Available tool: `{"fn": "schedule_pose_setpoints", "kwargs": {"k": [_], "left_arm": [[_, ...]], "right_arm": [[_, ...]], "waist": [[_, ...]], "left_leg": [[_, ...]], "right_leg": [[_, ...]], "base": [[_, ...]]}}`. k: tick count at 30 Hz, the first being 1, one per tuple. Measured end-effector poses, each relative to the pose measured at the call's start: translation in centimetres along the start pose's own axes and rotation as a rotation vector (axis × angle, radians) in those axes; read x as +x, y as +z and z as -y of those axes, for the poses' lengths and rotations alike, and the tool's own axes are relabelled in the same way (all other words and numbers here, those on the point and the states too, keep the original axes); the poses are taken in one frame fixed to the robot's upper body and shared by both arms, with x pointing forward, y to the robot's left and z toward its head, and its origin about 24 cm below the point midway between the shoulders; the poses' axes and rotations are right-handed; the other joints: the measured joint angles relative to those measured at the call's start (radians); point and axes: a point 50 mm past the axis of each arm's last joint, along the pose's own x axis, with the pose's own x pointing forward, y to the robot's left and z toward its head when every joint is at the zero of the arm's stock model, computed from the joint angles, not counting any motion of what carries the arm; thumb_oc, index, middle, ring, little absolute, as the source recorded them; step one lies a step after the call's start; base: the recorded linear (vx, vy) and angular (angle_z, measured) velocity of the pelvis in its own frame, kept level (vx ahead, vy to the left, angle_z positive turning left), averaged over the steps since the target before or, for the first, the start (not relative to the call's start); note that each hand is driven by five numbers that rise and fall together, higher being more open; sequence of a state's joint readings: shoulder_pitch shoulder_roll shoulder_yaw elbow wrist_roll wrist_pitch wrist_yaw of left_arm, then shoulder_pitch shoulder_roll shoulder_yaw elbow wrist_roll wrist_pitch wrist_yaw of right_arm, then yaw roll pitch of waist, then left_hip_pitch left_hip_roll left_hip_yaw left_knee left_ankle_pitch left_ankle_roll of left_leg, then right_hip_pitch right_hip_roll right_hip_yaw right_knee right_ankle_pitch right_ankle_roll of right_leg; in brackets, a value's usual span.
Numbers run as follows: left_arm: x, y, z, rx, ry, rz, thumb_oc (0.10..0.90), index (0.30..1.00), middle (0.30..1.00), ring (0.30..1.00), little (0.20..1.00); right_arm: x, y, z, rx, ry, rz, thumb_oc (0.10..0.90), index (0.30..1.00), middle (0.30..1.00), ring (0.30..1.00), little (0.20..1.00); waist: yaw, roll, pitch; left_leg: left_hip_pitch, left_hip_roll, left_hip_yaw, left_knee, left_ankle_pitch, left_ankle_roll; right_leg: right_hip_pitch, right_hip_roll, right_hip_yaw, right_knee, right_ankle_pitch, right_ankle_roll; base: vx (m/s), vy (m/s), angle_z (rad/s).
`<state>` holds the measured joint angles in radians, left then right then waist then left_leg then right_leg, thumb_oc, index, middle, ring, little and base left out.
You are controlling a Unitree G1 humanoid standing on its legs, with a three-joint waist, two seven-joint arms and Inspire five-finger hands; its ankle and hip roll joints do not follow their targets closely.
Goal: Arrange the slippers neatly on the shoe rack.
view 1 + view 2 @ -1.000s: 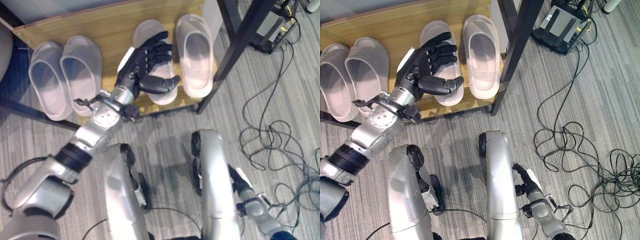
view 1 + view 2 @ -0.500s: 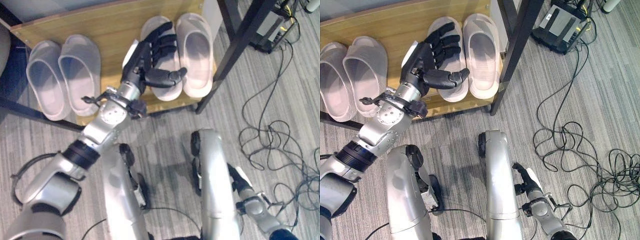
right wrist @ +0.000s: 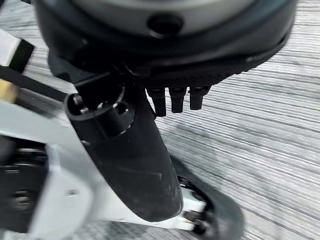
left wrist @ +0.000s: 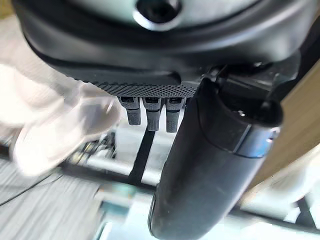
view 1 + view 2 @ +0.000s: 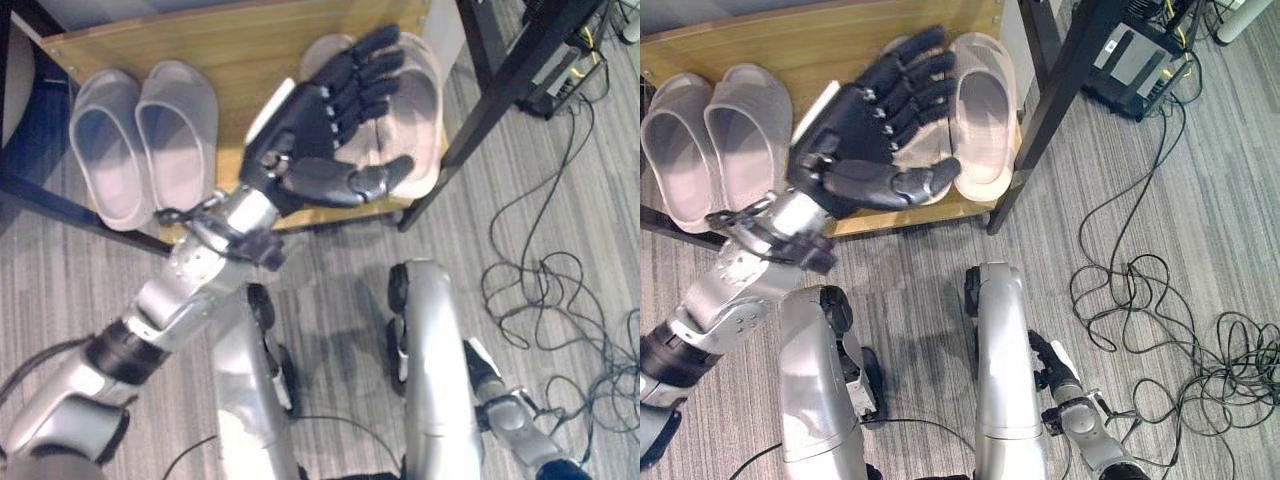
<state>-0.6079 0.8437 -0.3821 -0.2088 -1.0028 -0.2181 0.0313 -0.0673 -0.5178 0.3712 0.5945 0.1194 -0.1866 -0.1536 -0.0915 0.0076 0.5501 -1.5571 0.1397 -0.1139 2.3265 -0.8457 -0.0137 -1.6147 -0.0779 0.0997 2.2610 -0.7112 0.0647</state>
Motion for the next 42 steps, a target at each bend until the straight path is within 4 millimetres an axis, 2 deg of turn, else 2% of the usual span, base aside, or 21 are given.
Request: {"fn": "schedule_pose_setpoints", "kwargs": {"k": [3, 7, 8, 9, 10, 11, 13, 16, 19, 20, 22, 25, 26, 28, 31, 32, 34, 38, 39, 40, 42], "left_arm": [[-2.1, -0.8, -0.4, -0.030, -0.008, -0.074, 0.800, 0.900, 0.900, 0.900, 0.900], [-5.8, -2.2, 0.4, -0.068, -0.163, -0.287, 0.800, 0.900, 0.900, 0.900, 0.900], [-7.1, -2.8, 1.2, -0.097, -0.237, -0.355, 0.800, 0.900, 0.900, 0.900, 0.900], [-7.7, -2.8, 1.4, -0.096, -0.282, -0.386, 0.800, 0.900, 0.900, 0.900, 0.900], [-8.0, -2.8, 1.2, -0.098, -0.289, -0.392, 0.800, 0.900, 0.900, 0.900, 0.900], [-9.0, -3.3, 1.1, -0.117, -0.271, -0.421, 0.800, 0.900, 0.900, 0.900, 0.900], [-9.4, -3.8, 0.8, -0.135, -0.263, -0.433, 0.800, 0.900, 0.900, 0.900, 0.900], [-11.5, -4.8, -0.1, -0.159, -0.193, -0.489, 0.800, 0.900, 0.900, 0.900, 0.900], [-13.1, -6.5, -0.8, -0.143, -0.148, -0.543, 0.800, 0.900, 0.900, 0.900, 0.900], [-17.2, -9.1, -2.0, -0.125, -0.056, -0.726, 0.800, 0.900, 0.900, 0.900, 0.900], [-22.8, -11.8, -2.4, -0.188, 0.094, -0.900, 0.800, 0.900, 0.900, 0.900, 0.900], [-28.2, -14.7, -1.5, -0.265, 0.242, -1.081, 0.800, 0.900, 0.900, 0.900, 0.900], [-31.6, -16.2, -0.4, -0.281, 0.287, -1.219, 0.800, 0.900, 0.900, 0.900, 0.900], [-34.8, -16.4, 1.4, -0.300, 0.257, -1.355, 0.800, 0.900, 0.900, 0.900, 0.900], [-36.9, -17.5, 3.2, -0.341, 0.341, -1.385, 0.800, 0.900, 0.900, 0.900, 0.900], [-37.2, -17.6, 3.8, -0.346, 0.327, -1.403, 0.800, 0.900, 0.900, 0.900, 0.900], [-39.9, -18.5, 5.2, -0.426, 0.542, -1.405, 0.800, 0.900, 0.900, 0.900, 0.900], [-42.8, -20.2, 7.4, -0.447, 0.840, -1.549, 0.800, 0.900, 0.900, 0.900, 0.900], [-43.6, -20.2, 7.6, -0.416, 0.873, -1.639, 0.800, 0.900, 0.900, 0.900, 0.900], [-43.4, -20.7, 7.3, -0.408, 0.972, -1.642, 0.800, 0.900, 0.900, 0.900, 0.900], [-43.8, -20.6, 7.2, -0.356, 1.058, -1.695, 0.800, 0.900, 0.900, 0.900, 0.900]], "right_arm": [[0.3, 0.1, 0.7, 0.004, -0.026, -0.001, 0.800, 0.900, 0.900, 0.900, 0.900], [-0.3, -0.8, 1.4, 0.007, -0.052, -0.025, 0.800, 0.900, 0.900, 0.900, 0.900], [-0.9, -1.5, 1.4, 0.010, -0.056, -0.046, 0.800, 0.900, 0.900, 0.900, 0.900], [-1.5, -2.2, 1.4, 0.016, -0.055, -0.063, 0.800, 0.900, 0.900, 0.900, 0.900], [-1.2, -2.2, 1.5, 0.024, -0.048, -0.063, 0.800, 0.900, 0.900, 0.900, 0.900], [-1.6, -2.8, 1.2, 0.034, -0.048, -0.088, 0.800, 0.900, 0.900, 0.900, 0.900], [-2.0, -3.2, 1.5, 0.050, -0.060, -0.086, 0.800, 0.900, 0.900, 0.900, 0.900], [-3.1, -4.4, 1.5, 0.064, -0.059, -0.118, 0.800, 0.900, 0.900, 0.900, 0.900], [-3.3, -5.6, 0.8, 0.090, -0.033, -0.177, 0.800, 0.900, 0.900, 0.900, 0.900], [-3.7, -7.6, -0.4, 0.122, -0.015, -0.275, 0.800, 0.900, 0.900, 0.900, 0.900], [-5.1, -9.9, -0.7, 0.121, 0.007, -0.404, 0.800, 0.900, 0.900, 0.900, 0.900], [-7.7, -12.7, -1.1, 0.135, 0.013, -0.550, 0.800, 0.900, 0.900, 0.900, 0.900], [-9.5, -14.3, -1.8, 0.174, 0.013, -0.651, 0.800, 0.900, 0.900, 0.900, 0.900], [-11.2, -15.5, -2.4, 0.184, 0.035, -0.724, 0.800, 0.900, 0.900, 0.900, 0.900], [-12.8, -16.4, -2.3, 0.211, 0.016, -0.782, 0.800, 0.900, 0.900, 0.900, 0.900], [-12.3, -16.2, -2.2, 0.209, 0.014, -0.767, 0.800, 0.900, 0.900, 0.900, 0.900], [-12.3, -16.0, -2.3, 0.222, 0.014, -0.768, 0.800, 0.900, 0.900, 0.900, 0.900], [-11.0, -15.3, -3.0, 0.240, 0.009, -0.743, 0.800, 0.900, 0.900, 0.900, 0.900], [-9.6, -14.3, -3.2, 0.244, 0.014, -0.693, 0.800, 0.900, 0.900, 0.900, 0.900], [-8.0, -13.2, -3.4, 0.240, 0.012, -0.650, 0.800, 0.900, 0.900, 0.900, 0.900], [-6.7, -12.2, -3.4, 0.227, 0.019, -0.614, 0.800, 0.900, 0.900, 0.900, 0.900]], "waist": [[0.038, -0.005, -0.003], [0.051, -0.008, -0.020], [0.060, -0.019, -0.050], [0.072, -0.037, -0.086], [0.070, -0.036, -0.076], [0.066, -0.043, -0.144], [0.067, -0.045, -0.169], [0.075, -0.045, -0.242], [0.069, -0.040, -0.250], [0.061, -0.042, -0.259], [0.045, -0.033, -0.267], [0.037, -0.025, -0.293], [0.037, -0.031, -0.302], [0.033, -0.039, -0.346], [0.025, -0.034, -0.386], [0.034, -0.028, -0.402], [0.015, -0.016, -0.415], [0.045, -0.001, -0.478], [0.049, -0.004, -0.481], [0.071, -0.015, -0.486], [0.096, -0.026, -0.501]], "left_leg": [[0.045, 0.017, 0.015, -0.077, 0.003, 0.003], [0.147, 0.031, 0.044, -0.276, 0.050, 0.001], [0.189, 0.030, 0.057, -0.394, 0.096, -0.014], [0.217, 0.031, 0.068, -0.462, 0.111, -0.003], [0.260, 0.045, 0.064, -0.517, 0.124, -0.012], [0.268, 0.053, 0.074, -0.576, 0.138, -0.016], [0.335, 0.050, 0.088, -0.674, 0.162, -0.002], [0.499, 0.032, 0.124, -0.959, 0.280, -0.006], [0.630, 0.026, 0.141, -1.108, 0.323, 0.001], [0.781, 0.014, 0.164, -1.266, 0.367, 0.001], [0.926, 0.004, 0.204, -1.419, 0.416, 0.012], [1.052, -0.015, 0.222, -1.551, 0.459, 0.017], [1.151, -0.028, 0.235, -1.649, 0.495, 0.014], [1.206, -0.035, 0.246, -1.722, 0.520, 0.015], [1.320, -0.053, 0.262, -1.864, 0.580, 0.011], [1.310, -0.053, 0.254, -1.873, 0.583, 0.009], [1.411, -0.065, 0.247, -1.986, 0.635, -0.001], [1.453, -0.071, 0.196, -2.055, 0.677, -0.016], [1.452, -0.076, 0.168, -2.057, 0.686, -0.018], [1.441, -0.091, 0.072, -2.052, 0.695, -0.027], [1.464, -0.088, -0.002, -2.132, 0.698, -0.026]], "right_leg": [[0.043, -0.003, -0.011, -0.074, 0.007, -0.009], [0.163, -0.025, -0.045, -0.270, 0.030, -0.024], [0.204, -0.034, -0.059, -0.383, 0.062, -0.011], [0.241, -0.044, -0.075, -0.452, 0.078, -0.029], [0.295, -0.052, -0.104, -0.512, 0.091, -0.025], [0.304, -0.074, -0.125, -0.575, 0.109, -0.027], [0.376, -0.081, -0.145, -0.678, 0.136, -0.041], [0.551, -0.083, -0.171, -0.976, 0.243, -0.025], [0.686, -0.092, -0.208, -1.126, 0.298, -0.030], [0.829, -0.089, -0.215, -1.286, 0.353, -0.020], [0.964, -0.085, -0.209, -1.442, 0.410, 0.000], [1.081, -0.091, -0.209, -1.571, 0.449, 0.015], [1.175, -0.095, -0.217, -1.659, 0.481, 0.022], [1.225, -0.093, -0.216, -1.715, 0.497, 0.020], [1.316, -0.090, -0.215, -1.825, 0.541, 0.021], [1.323, -0.088, -0.222, -1.823, 0.541, 0.019], [1.427, -0.079, -0.235, -1.924, 0.580, 0.022], [1.491, -0.072, -0.279, -2.019, 0.607, 0.014], [1.502, -0.079, -0.292, -2.028, 0.603, 0.005], [1.518, -0.083, -0.294, -2.061, 0.621, -0.008], [1.530, -0.075, -0.275, -2.106, 0.648, 0.006]], "base": [[-0.01, 0.057, -0.05], [0.00, 0.042, 0.03], [-0.01, 0.062, 0.06], [-0.02, 0.082, 0.01], [-0.05, 0.093, -0.05], [-0.06, 0.080, -0.07], [-0.05, 0.062, -0.01], [-0.06, 0.098, 0.00], [-0.02, 0.064, 0.00], [0.12, 0.054, -0.14], [0.10, -0.002, -0.19], [0.14, -0.023, -0.01], [0.13, -0.021, 0.01], [0.12, -0.020, -0.04], [0.09, -0.038, -0.05], [0.14, -0.048, -0.03], [0.06, 0.026, 0.20], [0.06, 0.103, 0.35], [0.21, 0.419, 0.33], [0.19, 0.343, 0.13], [0.09, 0.219, -0.26]]}}
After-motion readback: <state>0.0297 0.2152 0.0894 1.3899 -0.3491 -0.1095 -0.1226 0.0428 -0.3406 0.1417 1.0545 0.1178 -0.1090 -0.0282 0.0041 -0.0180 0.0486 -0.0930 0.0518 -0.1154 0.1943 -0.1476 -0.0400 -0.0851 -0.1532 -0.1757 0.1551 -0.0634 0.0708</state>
